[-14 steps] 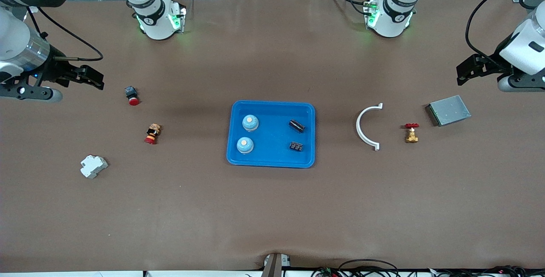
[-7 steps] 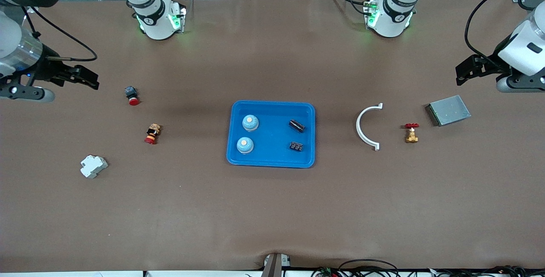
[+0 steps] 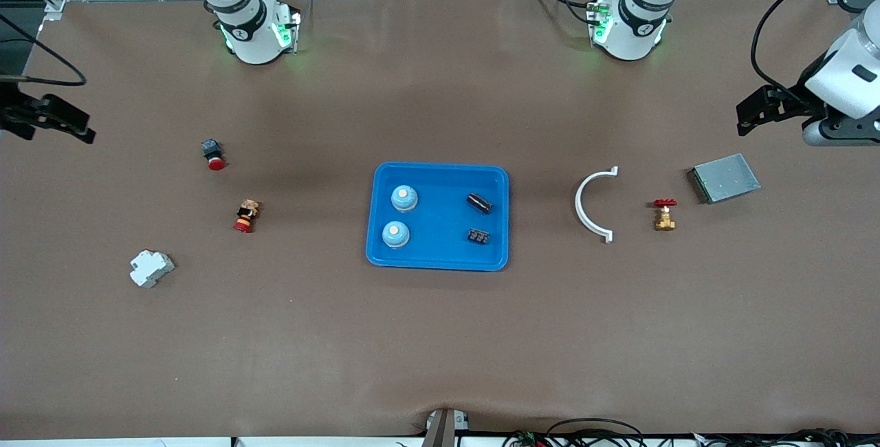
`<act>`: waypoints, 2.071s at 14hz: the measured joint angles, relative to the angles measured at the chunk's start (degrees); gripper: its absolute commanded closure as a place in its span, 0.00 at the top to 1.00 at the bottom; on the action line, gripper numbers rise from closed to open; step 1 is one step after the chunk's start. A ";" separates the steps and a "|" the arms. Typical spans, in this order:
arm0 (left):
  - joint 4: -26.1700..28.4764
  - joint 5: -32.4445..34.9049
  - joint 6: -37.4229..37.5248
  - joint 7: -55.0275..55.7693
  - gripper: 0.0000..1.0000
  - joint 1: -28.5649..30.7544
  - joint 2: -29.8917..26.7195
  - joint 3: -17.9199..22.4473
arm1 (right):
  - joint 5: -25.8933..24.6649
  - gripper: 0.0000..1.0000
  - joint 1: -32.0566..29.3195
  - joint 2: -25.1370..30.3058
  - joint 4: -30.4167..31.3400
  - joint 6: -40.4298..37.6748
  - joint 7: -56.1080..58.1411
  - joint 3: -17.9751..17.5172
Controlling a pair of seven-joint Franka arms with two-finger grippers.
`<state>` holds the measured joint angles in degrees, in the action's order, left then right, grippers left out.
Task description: Place electrolytic capacitor and blue bell in tray
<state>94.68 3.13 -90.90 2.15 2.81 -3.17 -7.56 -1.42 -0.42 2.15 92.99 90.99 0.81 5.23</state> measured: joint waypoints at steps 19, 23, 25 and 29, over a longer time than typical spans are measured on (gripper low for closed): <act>0.51 0.00 -0.03 -0.62 1.00 1.15 -1.75 0.34 | 0.09 1.00 0.26 -1.16 -1.11 -1.93 -0.20 -0.22; 0.42 -2.25 -0.04 -0.73 1.00 2.51 -2.52 0.61 | 0.12 1.00 0.23 -1.16 -1.23 -2.16 -0.20 -0.12; 0.20 -2.82 -0.11 -0.77 1.00 2.73 -2.56 0.78 | 0.12 1.00 0.14 -1.16 -1.39 -4.08 -0.20 -0.07; -0.54 -2.87 -0.33 -0.77 1.00 2.72 -2.51 0.78 | 0.18 1.00 0.18 -1.16 -1.75 -5.00 -0.20 -0.12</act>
<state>94.14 0.26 -91.22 1.38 5.54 -5.68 -6.78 -1.24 -0.24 0.99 91.25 85.99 0.61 5.12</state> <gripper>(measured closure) 0.000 0.000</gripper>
